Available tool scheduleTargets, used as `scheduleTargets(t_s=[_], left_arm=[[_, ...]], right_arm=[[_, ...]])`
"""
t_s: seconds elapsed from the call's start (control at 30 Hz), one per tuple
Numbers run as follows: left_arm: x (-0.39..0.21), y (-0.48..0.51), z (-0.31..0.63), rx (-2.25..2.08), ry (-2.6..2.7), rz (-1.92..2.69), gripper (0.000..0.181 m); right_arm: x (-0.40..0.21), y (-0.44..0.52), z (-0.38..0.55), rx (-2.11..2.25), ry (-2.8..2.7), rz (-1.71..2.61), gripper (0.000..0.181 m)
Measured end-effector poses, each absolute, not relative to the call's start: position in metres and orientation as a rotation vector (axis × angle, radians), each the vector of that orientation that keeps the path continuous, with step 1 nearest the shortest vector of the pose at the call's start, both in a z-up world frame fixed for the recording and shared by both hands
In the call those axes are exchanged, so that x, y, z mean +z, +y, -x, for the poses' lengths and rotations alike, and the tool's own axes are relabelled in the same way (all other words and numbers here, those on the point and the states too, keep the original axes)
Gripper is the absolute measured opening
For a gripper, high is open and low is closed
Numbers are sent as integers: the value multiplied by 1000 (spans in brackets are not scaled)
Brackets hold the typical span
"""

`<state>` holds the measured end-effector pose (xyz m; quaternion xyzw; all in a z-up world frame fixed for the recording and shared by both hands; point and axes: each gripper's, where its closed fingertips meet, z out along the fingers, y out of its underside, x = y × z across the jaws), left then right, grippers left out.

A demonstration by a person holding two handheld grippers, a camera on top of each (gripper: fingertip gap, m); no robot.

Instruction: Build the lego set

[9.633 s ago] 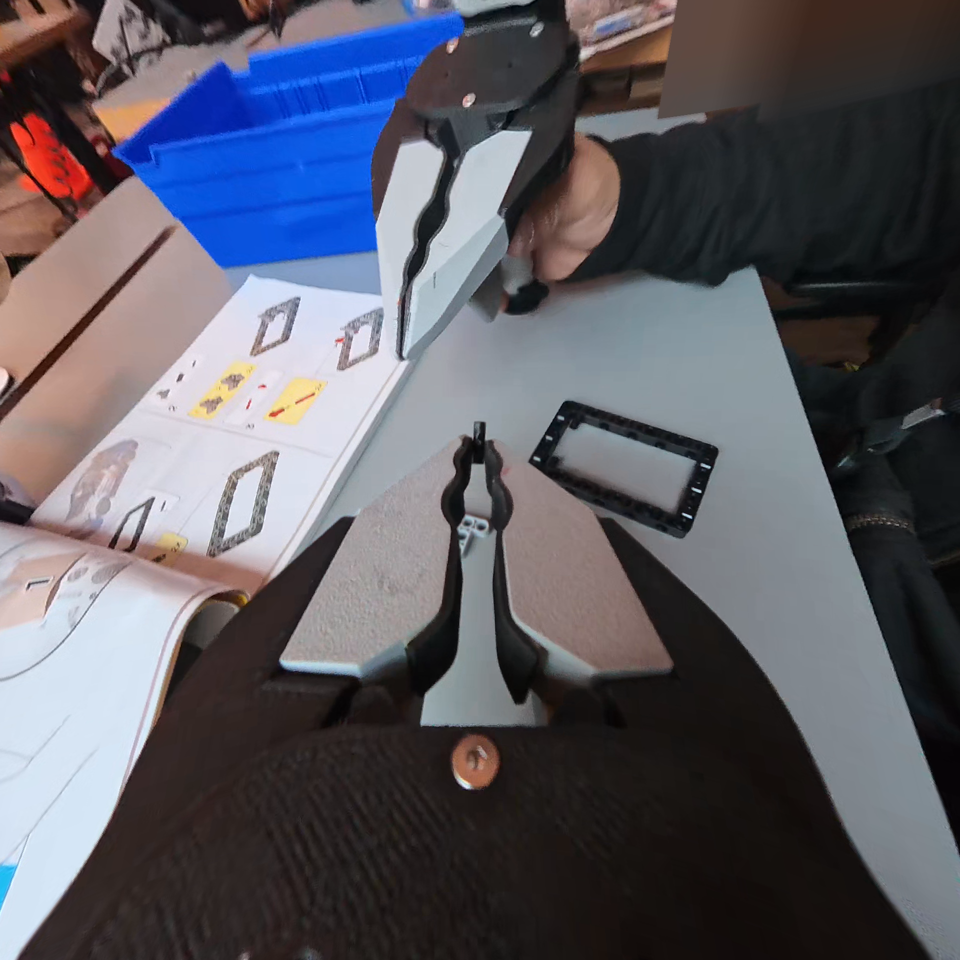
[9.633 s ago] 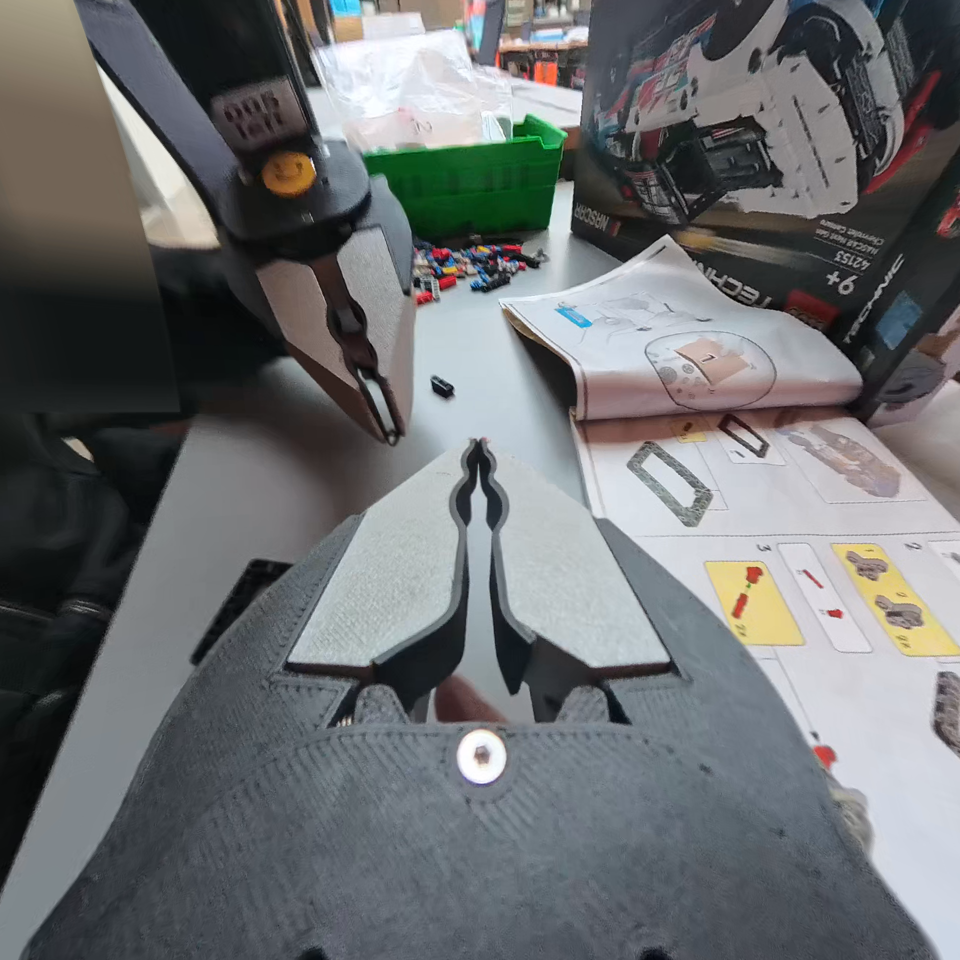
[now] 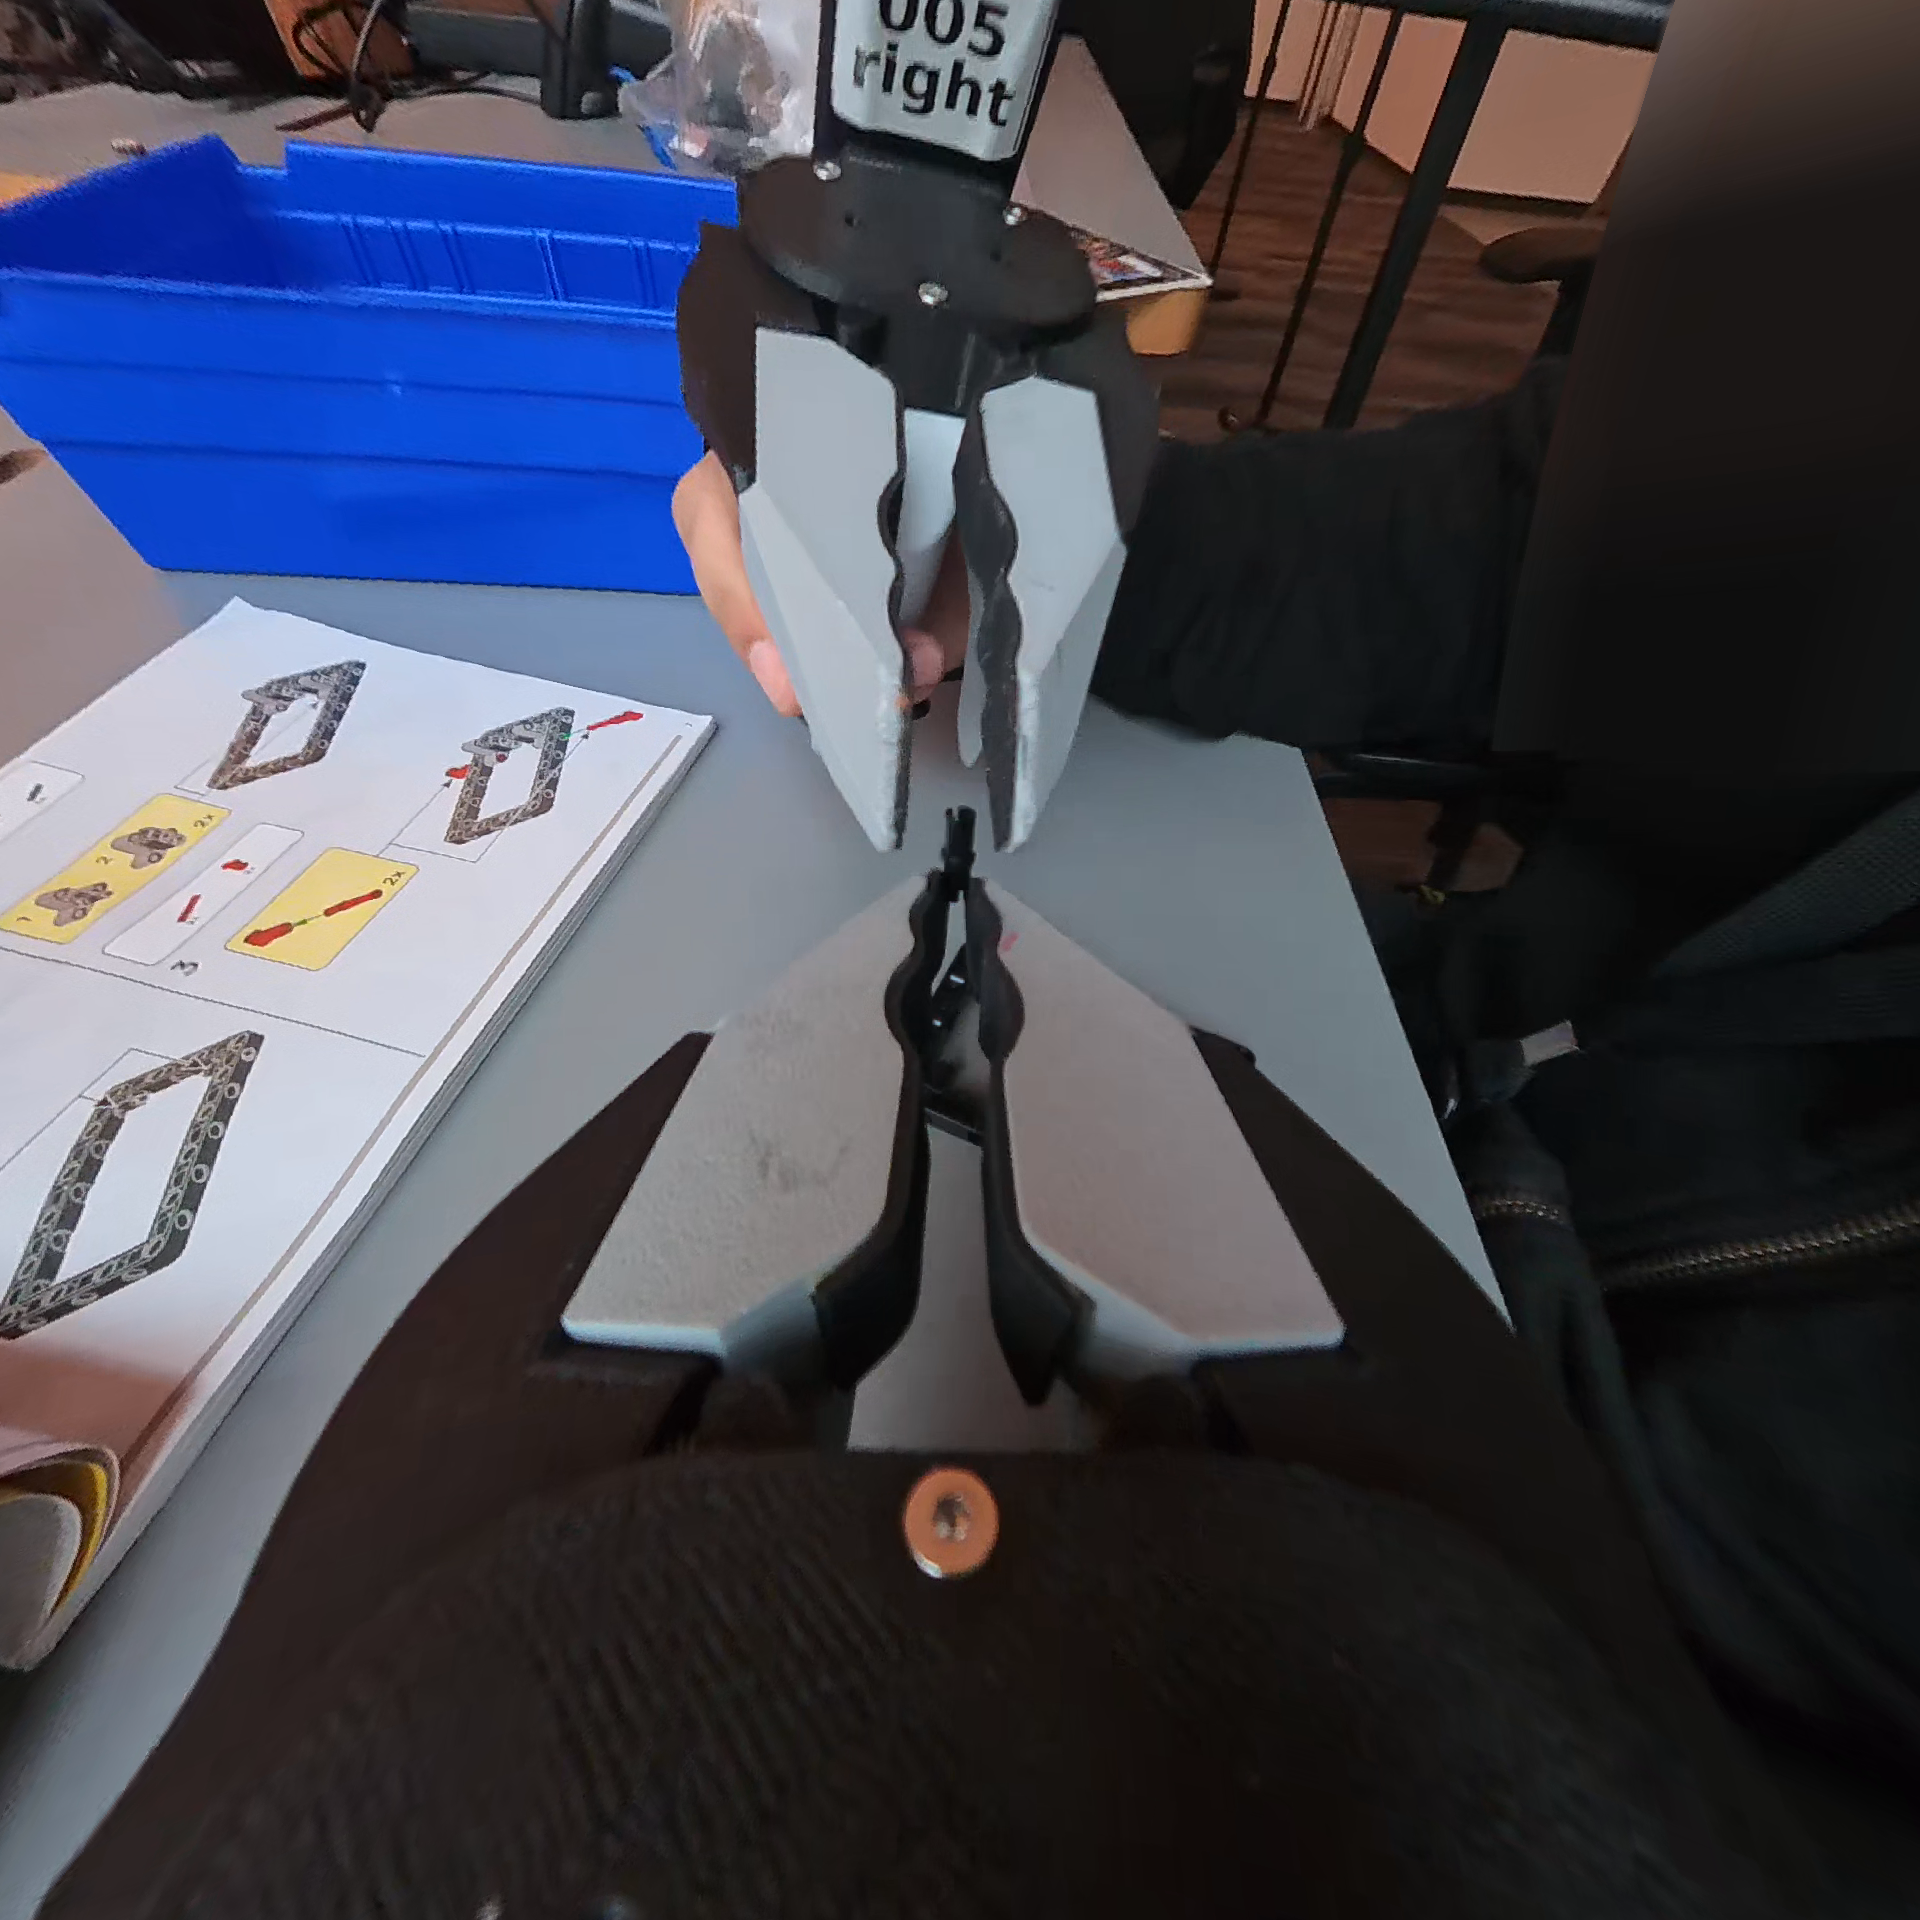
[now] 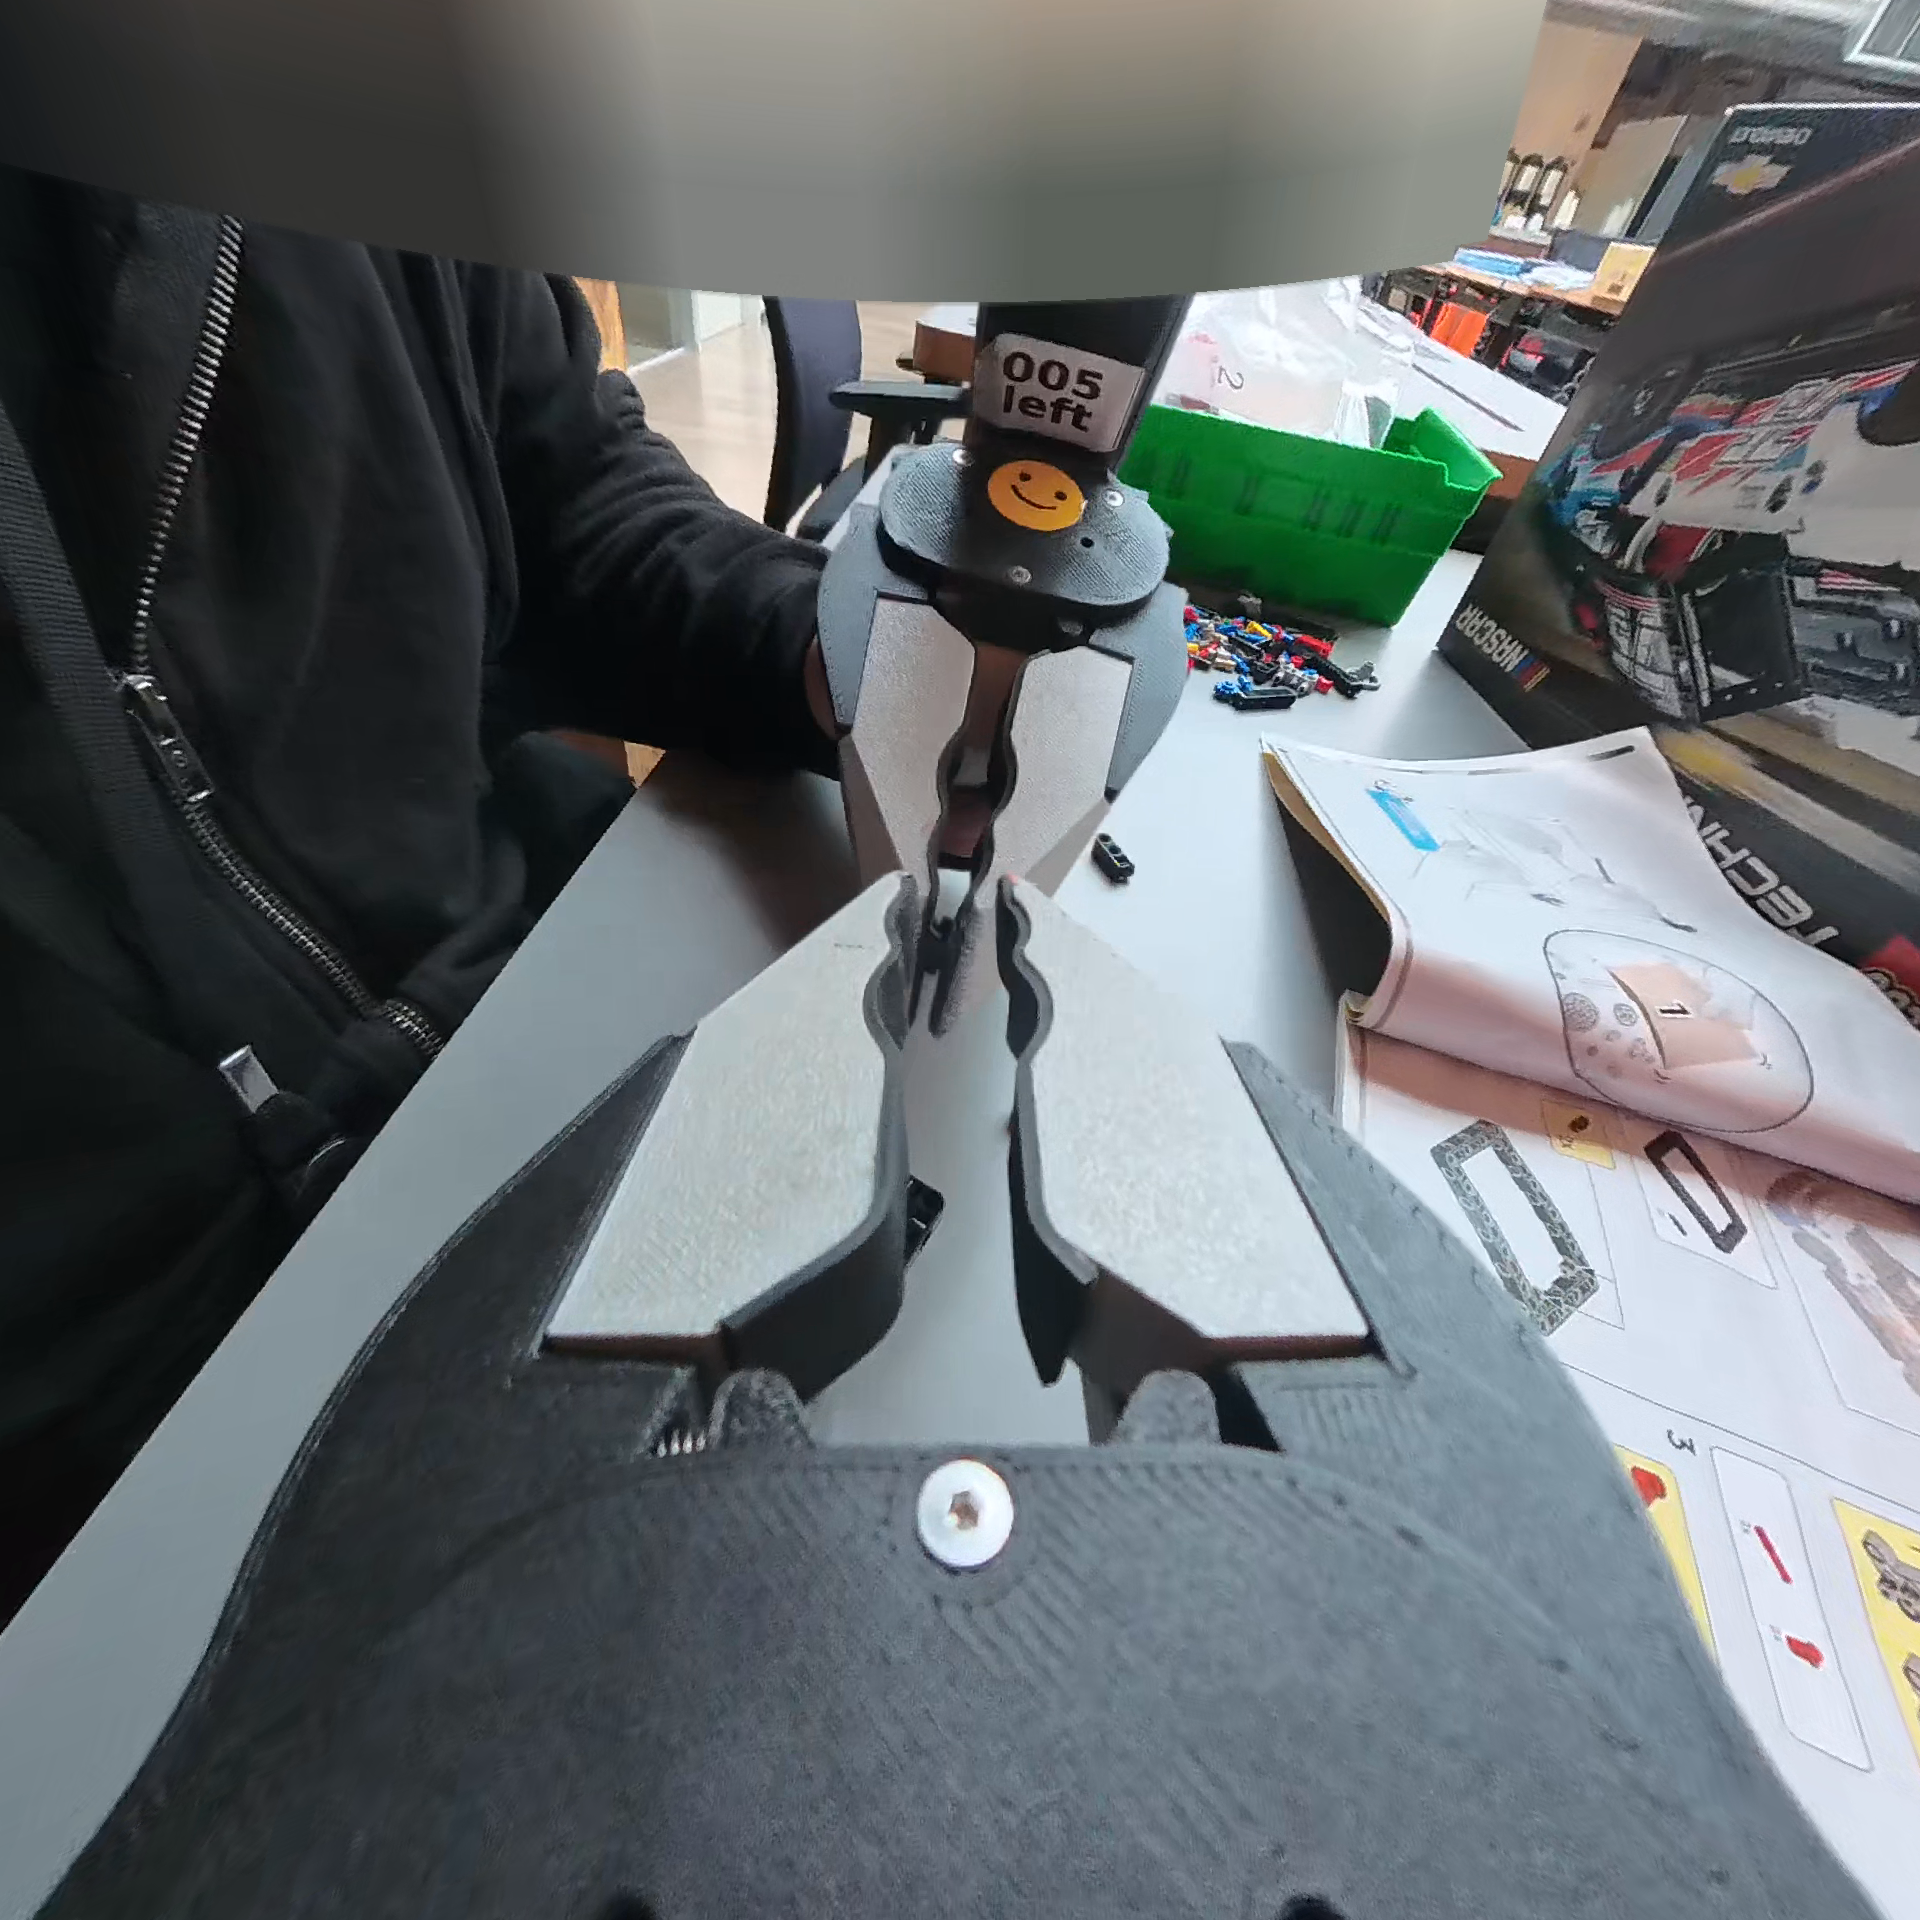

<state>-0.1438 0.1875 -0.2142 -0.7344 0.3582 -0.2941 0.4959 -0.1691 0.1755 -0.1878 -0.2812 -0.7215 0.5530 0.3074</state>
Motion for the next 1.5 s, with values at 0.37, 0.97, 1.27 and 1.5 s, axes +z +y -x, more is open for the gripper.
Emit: scheduleTargets(t_s=[0.37,0.97,1.27,1.5], left_arm=[[-209,188,146,-726,845,1759,0],[-210,195,156,-686,793,1773,10],[-240,194,202,-620,792,1988,24],[-275,190,209,-559,880,2143,33]], right_arm=[[-188,175,168,1488,-1904,733,1],[-192,187,176,1511,-1865,848,1],[-212,224,190,1434,-1795,1126,1],[-236,215,196,1449,-1886,1225,1]])
